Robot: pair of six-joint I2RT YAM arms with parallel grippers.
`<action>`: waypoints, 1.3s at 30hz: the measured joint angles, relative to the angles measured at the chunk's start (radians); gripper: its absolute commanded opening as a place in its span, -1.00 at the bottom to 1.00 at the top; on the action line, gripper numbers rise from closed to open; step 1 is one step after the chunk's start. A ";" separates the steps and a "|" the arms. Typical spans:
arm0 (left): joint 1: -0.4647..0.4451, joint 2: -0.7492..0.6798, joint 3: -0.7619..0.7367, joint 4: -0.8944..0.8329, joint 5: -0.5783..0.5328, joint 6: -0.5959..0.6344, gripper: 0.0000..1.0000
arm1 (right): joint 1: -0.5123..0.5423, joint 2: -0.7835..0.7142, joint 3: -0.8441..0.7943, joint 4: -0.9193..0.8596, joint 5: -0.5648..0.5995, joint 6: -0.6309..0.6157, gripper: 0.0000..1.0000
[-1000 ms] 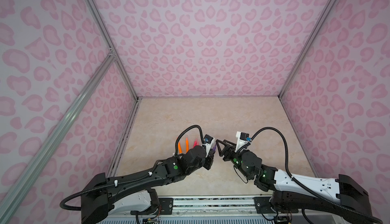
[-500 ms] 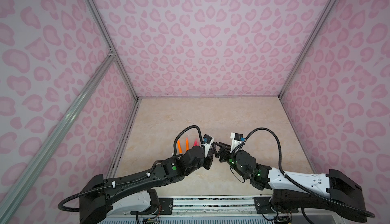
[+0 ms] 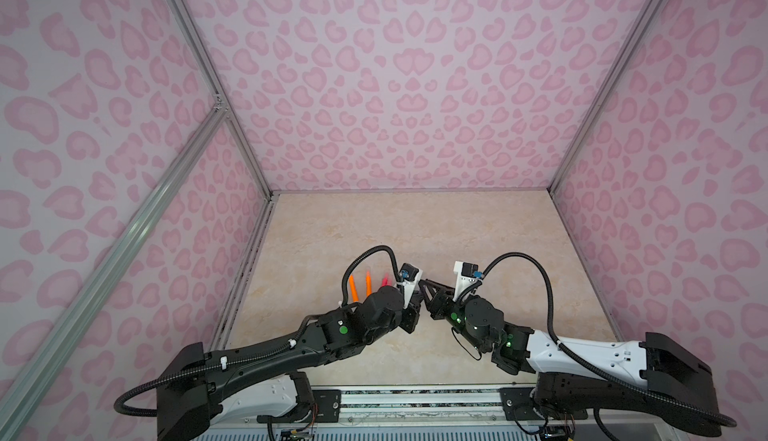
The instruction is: Insert the pens into the pen caps
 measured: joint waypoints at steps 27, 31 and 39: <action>0.000 0.007 0.007 -0.036 -0.007 0.010 -0.36 | 0.003 0.039 0.024 0.023 -0.006 0.016 -1.00; 0.000 0.001 0.005 -0.036 -0.003 0.010 -0.25 | 0.003 0.043 0.026 0.028 -0.005 0.018 -1.00; 0.000 0.025 0.010 -0.029 0.008 0.016 -0.20 | 0.005 0.027 0.039 0.024 -0.010 0.018 -1.00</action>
